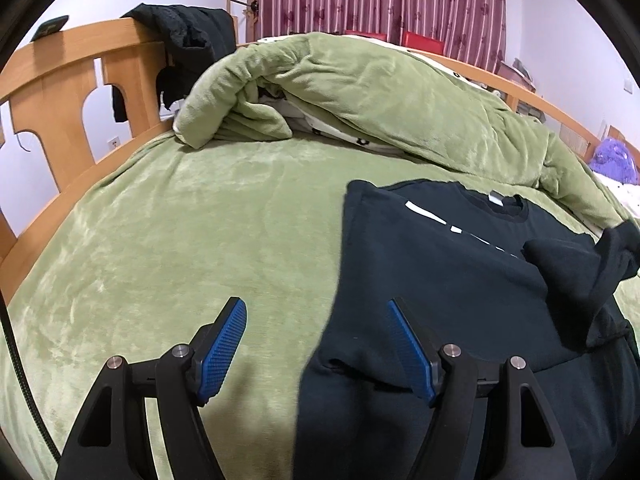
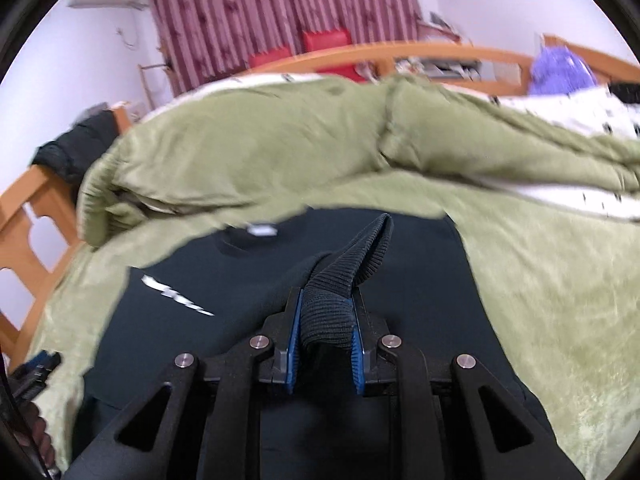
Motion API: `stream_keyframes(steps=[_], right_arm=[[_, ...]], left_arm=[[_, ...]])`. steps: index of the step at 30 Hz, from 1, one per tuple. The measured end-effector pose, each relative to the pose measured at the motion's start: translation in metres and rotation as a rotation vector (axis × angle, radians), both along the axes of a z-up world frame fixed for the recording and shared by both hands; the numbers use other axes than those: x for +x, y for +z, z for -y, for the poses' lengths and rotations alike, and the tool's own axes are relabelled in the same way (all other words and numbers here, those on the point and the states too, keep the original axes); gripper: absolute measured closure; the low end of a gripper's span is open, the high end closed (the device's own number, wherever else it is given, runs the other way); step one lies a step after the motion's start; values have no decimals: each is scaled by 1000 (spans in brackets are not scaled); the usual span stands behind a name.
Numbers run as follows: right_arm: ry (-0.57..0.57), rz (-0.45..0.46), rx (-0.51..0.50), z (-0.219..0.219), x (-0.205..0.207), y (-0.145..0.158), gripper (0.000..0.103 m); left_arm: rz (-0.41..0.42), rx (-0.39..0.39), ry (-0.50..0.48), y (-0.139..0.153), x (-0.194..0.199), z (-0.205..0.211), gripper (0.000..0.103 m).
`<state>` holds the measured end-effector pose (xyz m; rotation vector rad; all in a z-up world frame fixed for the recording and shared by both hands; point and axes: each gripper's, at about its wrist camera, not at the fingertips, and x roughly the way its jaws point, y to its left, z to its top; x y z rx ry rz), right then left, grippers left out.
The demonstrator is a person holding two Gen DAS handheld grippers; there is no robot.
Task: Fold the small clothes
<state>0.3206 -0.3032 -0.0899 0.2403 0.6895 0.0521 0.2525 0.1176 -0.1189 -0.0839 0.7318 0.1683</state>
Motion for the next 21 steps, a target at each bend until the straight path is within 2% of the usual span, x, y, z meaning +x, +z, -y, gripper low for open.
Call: stream_keyframes(steps=[5,11,15,18,21], right_arm=[[78,64,-7,-55,-13,34,82],[209,66,-53,-151,-7,37,82],[313,50,-71,-222,2,28,83],[370,19,-99,-265,9,7,82],[421,-55,-25,-285,15,-23,75]], left_arm=[[24,19,10,5,-16,-18,32],[47,40,33,10,-30,-44,30],[57,66,63,9,-35,-60,30],[60,69,84,6,-37,-74,30],[51,82,100,-1,-40,-87,30]])
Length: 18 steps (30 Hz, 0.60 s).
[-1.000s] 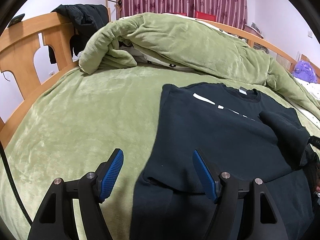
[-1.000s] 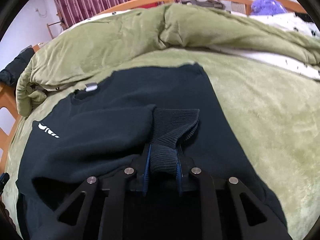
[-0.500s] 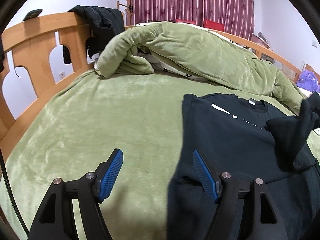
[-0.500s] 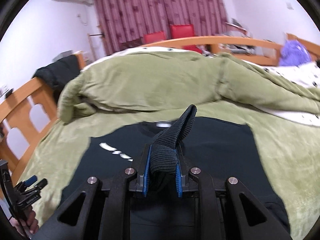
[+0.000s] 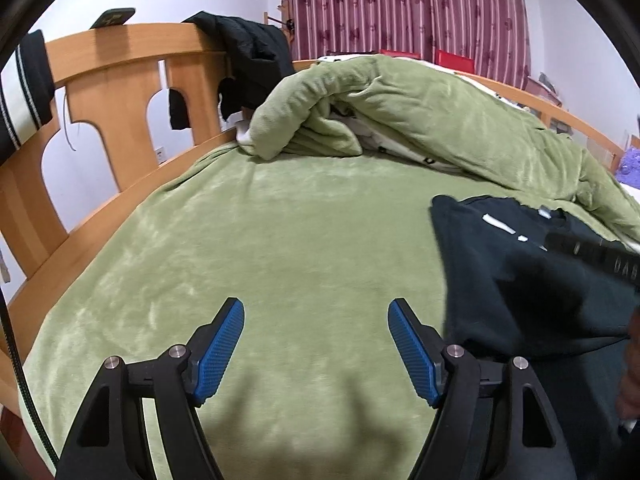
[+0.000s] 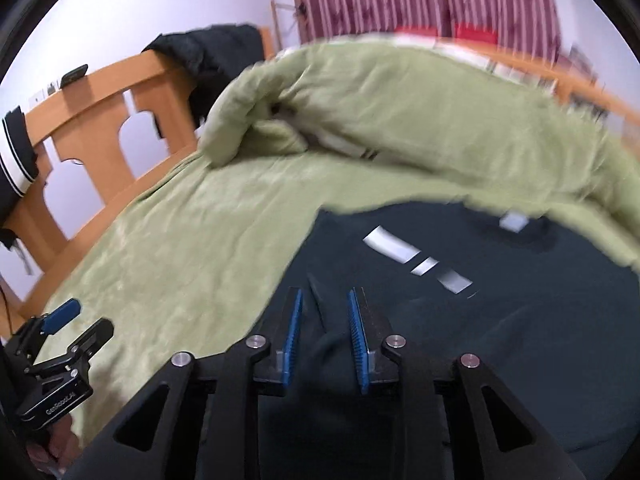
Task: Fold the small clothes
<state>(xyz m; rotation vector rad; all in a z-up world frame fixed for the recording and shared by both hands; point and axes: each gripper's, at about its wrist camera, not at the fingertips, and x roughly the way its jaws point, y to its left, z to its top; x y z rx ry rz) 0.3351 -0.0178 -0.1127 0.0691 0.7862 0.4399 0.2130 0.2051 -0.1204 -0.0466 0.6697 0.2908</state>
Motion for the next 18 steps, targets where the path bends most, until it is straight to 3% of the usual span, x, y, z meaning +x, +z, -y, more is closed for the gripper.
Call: stream_keyframes(steps=[2,5,7,10,15,18], right_arm=[[25,-56,11,-8,2,-15,72],[7,-35,-16,1,0,-19,69],[-32,-16,6,23,-1,-16,59],[-108,-21,-1,60,1,-17,59],[-196,-107,-93,97,2,-56,59],[-178,-162,-150,97,6,-83,59]], left_arm=[[-12,1,5,-3,0,-5,30],[-16,-10,2,-4,0,-6,30],[-14,-15,-5,-3,1,-4,30],[-20,-38,-22,-2,5,3,30],[-39,-51,-57,-4,14,21,30],[-47,-49,-79,-4,19,34,30]])
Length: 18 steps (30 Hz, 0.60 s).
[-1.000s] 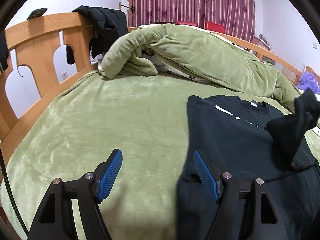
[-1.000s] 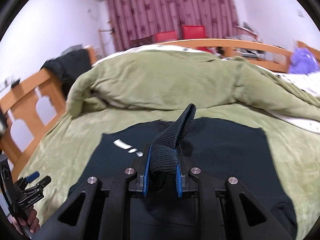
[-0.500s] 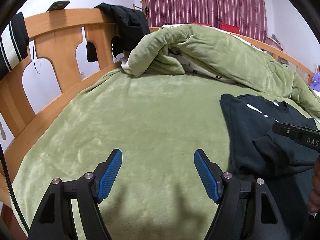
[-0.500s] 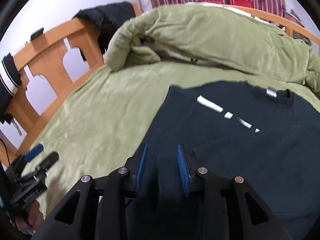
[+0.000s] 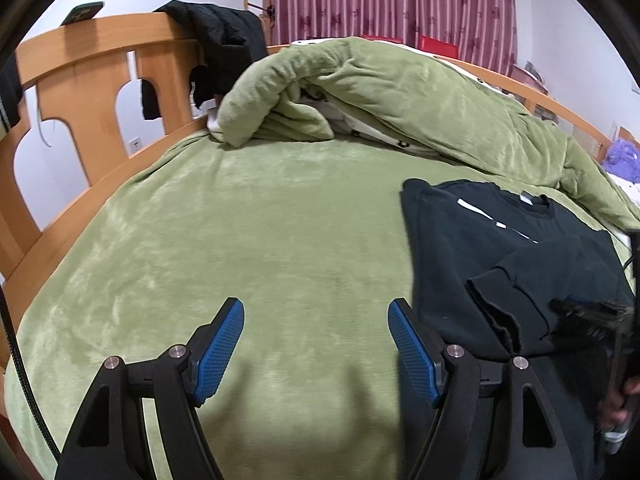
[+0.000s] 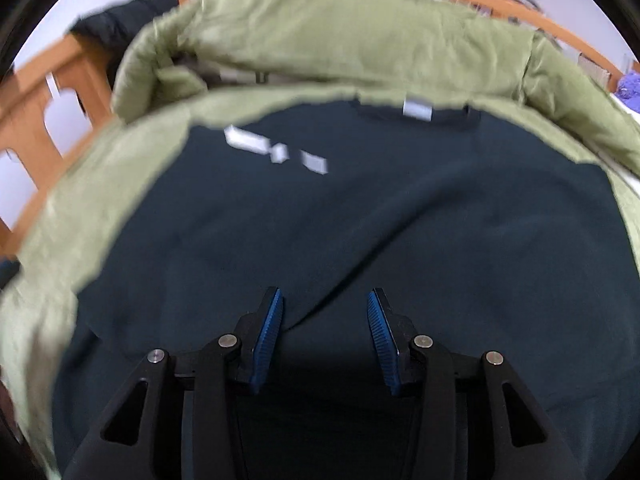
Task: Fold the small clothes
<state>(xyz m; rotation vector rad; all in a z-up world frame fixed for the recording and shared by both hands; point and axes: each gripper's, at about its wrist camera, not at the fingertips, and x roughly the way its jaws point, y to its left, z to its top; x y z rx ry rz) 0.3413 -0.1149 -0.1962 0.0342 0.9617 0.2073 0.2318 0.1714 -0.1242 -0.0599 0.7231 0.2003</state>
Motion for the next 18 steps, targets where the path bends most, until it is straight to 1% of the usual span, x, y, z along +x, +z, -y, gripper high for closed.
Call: stream_keyframes(steps=[1,3,6,10,12,13,15,16,18], right_arm=[[5,9,-7,1,-2,-1,59],[21,18,-9,2,-3,6,59],[33,52,-5,13,-9,26,59],[28,108,-34,44,-28,56,59],[17,141,-70,66,-48,67,58],[9,155,-90,76,-56,69,54],[-31,187,-141,100,-71,70,51],[-51,192,-147,110,-76,68,51],[-103,174,-125,134,-80,61,51]], left_arm=[[-2,0,-8,0,1,4,30],[-9,2,-27,0,4,16,30],[-29,2,-58,-4,9,31,30],[-61,-47,-107,-11,16,49,30],[-68,-62,-131,-15,20,59,30],[-73,-57,-143,-18,22,65,30],[-87,-47,-158,-22,27,76,30],[-94,-47,-166,-24,28,81,30],[-109,-56,-184,-27,33,90,32]])
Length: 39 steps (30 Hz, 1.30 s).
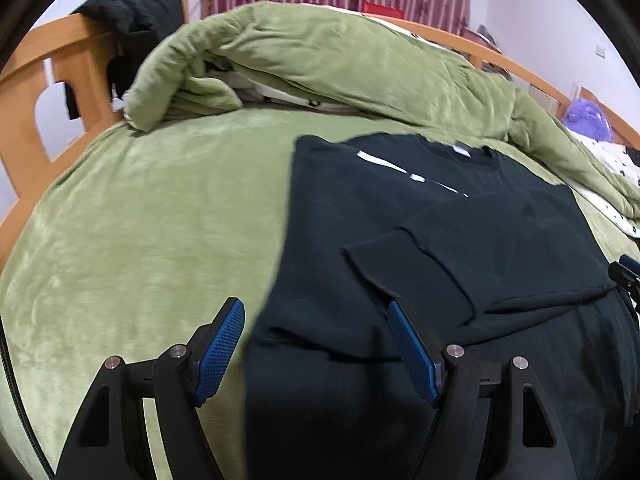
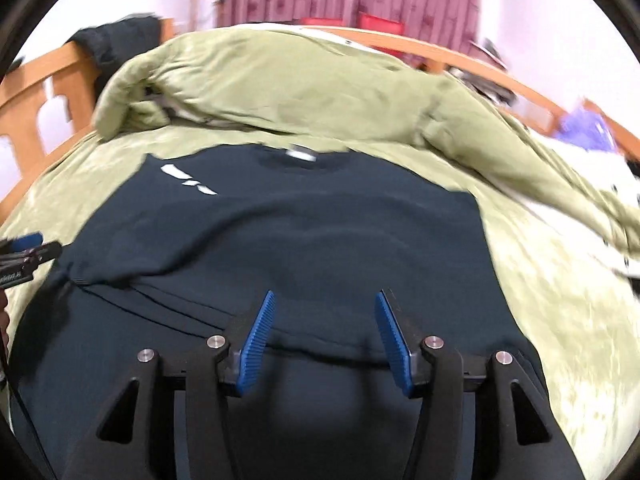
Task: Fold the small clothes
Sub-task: 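Move the left tool to the folded sleeve's ribbed cuff and grasp it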
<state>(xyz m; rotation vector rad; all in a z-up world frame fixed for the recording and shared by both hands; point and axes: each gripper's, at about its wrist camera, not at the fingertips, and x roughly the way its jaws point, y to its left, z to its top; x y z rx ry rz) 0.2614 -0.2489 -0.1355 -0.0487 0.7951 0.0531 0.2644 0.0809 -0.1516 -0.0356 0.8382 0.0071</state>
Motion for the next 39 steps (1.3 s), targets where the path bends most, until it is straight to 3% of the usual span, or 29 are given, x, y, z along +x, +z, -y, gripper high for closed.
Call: stream_keyframes(steps=[2,7,10,13,18,21,26,30,33,36,38,39], right_arm=[[-24,-21,43,18,1,-7,51],[-46,-21,56,49,0,-15,51],[-51,-13,55,61,-1,-19,51],[-66,-9,63,73,-2,-25,51],[-89,20,94,87,6,-29,51],[-101,4,71,87,16,-37,51],[-109,-38,52,89,26,-55,51],[-107,-43,53,90,28,-57,51],[-107,-45,47,89,28,-58,51],[-110,-44,37,88,30,-57,51],[-110,-42,30,86,29,-57,51],[-111,-41,27,85,29,-57,51]], left_arm=[[-8,-15,-13,-2,2,8,35],[-47,-46,-28,-10,16,23,57],[-73,-70,-14,-15,24,28,59],[-86,-82,-14,-21,29,30,71],[-52,-50,-26,-19,31,37,96],[5,-8,-7,-10,32,39,101],[70,16,77,6,37,22,101],[9,-74,58,-1,42,10,101],[-48,-101,50,-13,43,14,101],[-74,-82,13,-18,40,23,91],[-74,-89,-9,-19,37,28,69],[-69,-92,-21,-18,35,31,67]])
